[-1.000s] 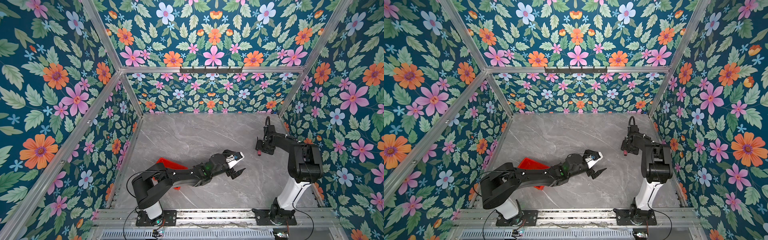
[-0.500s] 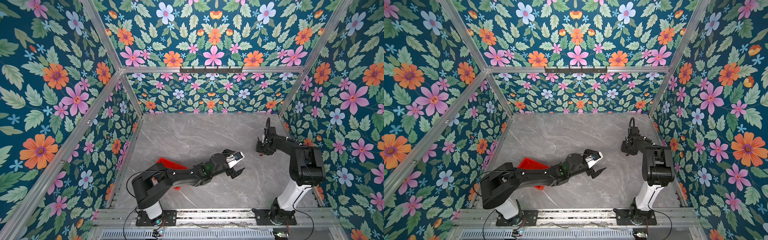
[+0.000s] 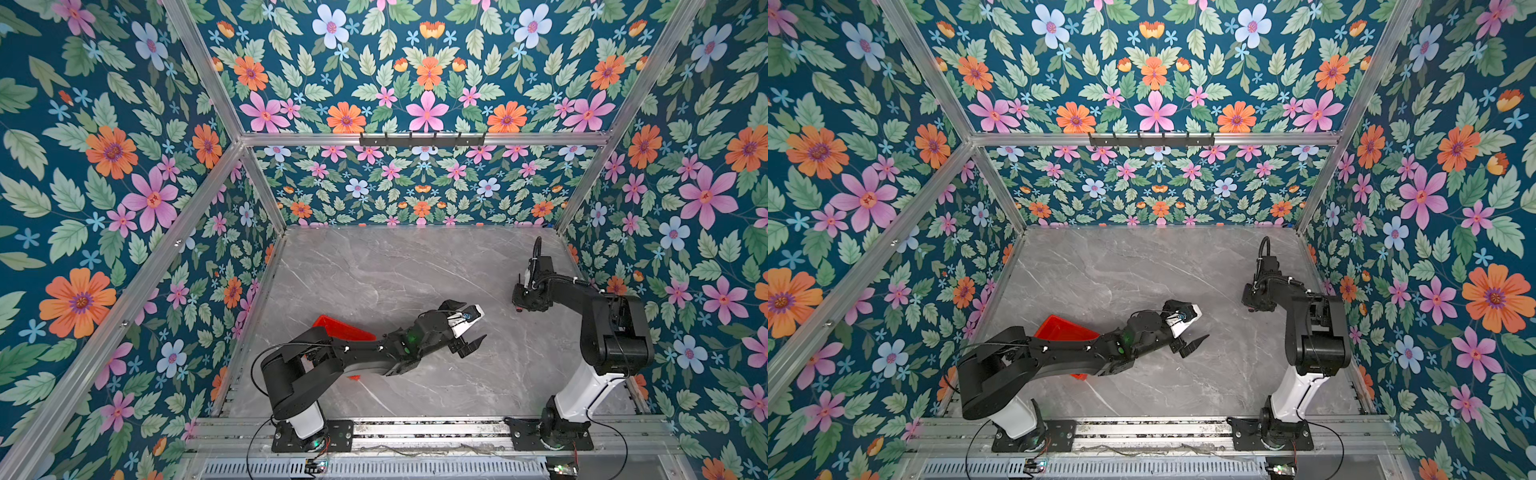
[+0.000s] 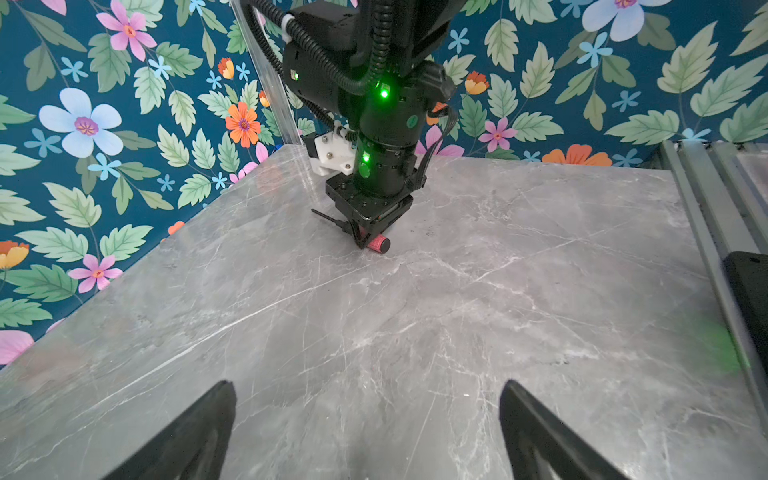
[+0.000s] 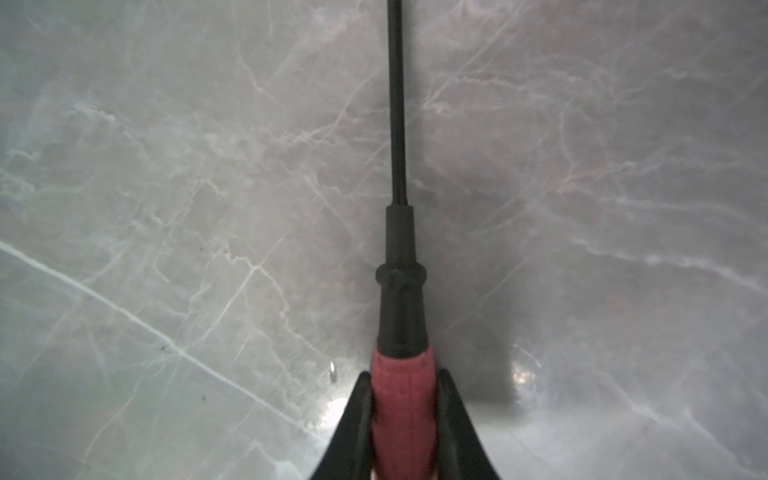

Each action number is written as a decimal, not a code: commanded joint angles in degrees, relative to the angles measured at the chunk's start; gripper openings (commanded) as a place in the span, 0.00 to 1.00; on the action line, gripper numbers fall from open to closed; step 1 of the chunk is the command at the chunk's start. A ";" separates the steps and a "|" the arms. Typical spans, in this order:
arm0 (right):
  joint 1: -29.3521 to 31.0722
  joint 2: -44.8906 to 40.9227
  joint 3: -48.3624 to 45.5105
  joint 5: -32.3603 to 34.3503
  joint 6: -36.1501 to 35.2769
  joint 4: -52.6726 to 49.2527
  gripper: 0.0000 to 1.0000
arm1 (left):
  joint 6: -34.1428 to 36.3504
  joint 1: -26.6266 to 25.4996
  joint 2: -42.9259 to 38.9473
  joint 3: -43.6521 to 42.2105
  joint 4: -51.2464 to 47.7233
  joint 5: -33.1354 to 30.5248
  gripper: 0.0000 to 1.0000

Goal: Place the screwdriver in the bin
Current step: 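Close the right gripper on the pink handle and lift the screwdriver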

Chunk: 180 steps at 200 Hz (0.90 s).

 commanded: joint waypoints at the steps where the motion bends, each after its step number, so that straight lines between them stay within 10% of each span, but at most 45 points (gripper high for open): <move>1: 0.10 -1.69 -1.92 -2.88 -0.57 -3.63 0.00 | -3.13 0.01 -0.49 -0.67 4.53 -1.82 1.00; 94: 0.40 -19.27 -13.15 -6.46 -0.84 9.20 0.00 | -26.27 3.77 -2.80 -3.18 8.17 -10.71 1.00; 180: 9.74 -34.30 -20.29 -15.47 -11.78 19.43 0.00 | -42.86 12.88 -5.49 -5.60 11.63 -0.73 1.00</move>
